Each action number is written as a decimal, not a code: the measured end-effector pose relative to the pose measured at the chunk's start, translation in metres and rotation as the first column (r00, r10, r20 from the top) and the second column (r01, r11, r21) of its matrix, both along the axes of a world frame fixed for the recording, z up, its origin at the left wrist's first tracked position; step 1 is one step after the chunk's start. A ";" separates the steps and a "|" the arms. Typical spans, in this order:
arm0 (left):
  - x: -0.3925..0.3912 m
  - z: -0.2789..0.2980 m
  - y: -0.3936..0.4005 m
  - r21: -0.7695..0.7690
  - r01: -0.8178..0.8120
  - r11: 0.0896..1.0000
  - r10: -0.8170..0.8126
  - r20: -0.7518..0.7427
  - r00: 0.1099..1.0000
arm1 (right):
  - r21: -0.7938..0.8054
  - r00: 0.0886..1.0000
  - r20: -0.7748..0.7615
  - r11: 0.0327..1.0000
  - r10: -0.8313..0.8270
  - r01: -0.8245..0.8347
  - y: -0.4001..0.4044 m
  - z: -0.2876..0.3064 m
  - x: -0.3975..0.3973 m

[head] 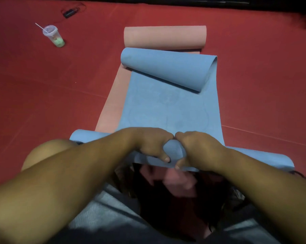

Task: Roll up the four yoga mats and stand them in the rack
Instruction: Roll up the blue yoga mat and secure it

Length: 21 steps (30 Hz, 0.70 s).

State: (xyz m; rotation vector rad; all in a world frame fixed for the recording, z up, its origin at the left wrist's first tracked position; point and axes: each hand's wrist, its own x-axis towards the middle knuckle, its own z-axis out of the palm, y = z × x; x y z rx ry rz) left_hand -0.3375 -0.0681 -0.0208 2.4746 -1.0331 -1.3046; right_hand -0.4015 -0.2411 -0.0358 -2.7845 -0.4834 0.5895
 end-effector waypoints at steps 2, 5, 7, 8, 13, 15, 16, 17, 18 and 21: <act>0.005 0.002 0.001 -0.007 0.010 1.000 -0.011 -0.042 0.999 | 0.013 0.996 -0.084 1.000 -0.007 0.008 0.001 -0.001 0.002; 0.001 0.011 0.005 -0.024 0.041 0.999 -0.036 0.177 0.984 | 0.083 0.987 -0.160 0.997 0.007 0.006 -0.005 -0.002 0.012; -0.012 0.011 0.003 0.016 0.038 0.999 -0.041 0.420 0.907 | 0.096 0.981 -0.192 0.995 0.015 0.004 -0.012 -0.003 0.018; -0.022 0.005 0.000 0.036 0.032 0.999 -0.046 0.503 0.863 | 0.108 0.981 -0.195 0.994 0.020 0.001 -0.016 -0.004 0.019; -0.013 -0.024 -0.007 0.005 -0.035 0.999 0.030 0.397 0.917 | 0.056 1.000 0.006 0.998 -0.031 0.030 -0.018 -0.013 0.008; 0.004 -0.024 -0.001 -0.043 -0.048 0.998 0.055 0.182 0.982 | -0.002 0.996 0.092 1.000 -0.011 0.012 -0.011 -0.017 0.003; 0.009 -0.024 0.001 -0.049 -0.040 0.998 0.043 0.075 0.996 | -0.019 0.997 0.079 1.000 -0.008 0.009 -0.006 -0.021 0.002; 0.012 -0.024 0.003 -0.034 -0.024 0.999 0.024 -0.007 1.000 | -0.027 0.999 0.036 1.000 -0.012 0.012 -0.002 -0.024 0.001; 0.012 -0.025 0.004 -0.012 -0.007 1.000 0.006 -0.043 0.999 | -0.032 1.000 -0.020 0.999 -0.016 0.016 0.001 -0.028 0.001; 0.000 -0.028 0.001 0.008 -0.003 1.000 0.001 0.201 0.980 | -0.020 0.993 -0.106 0.999 -0.041 0.039 -0.004 -0.028 0.010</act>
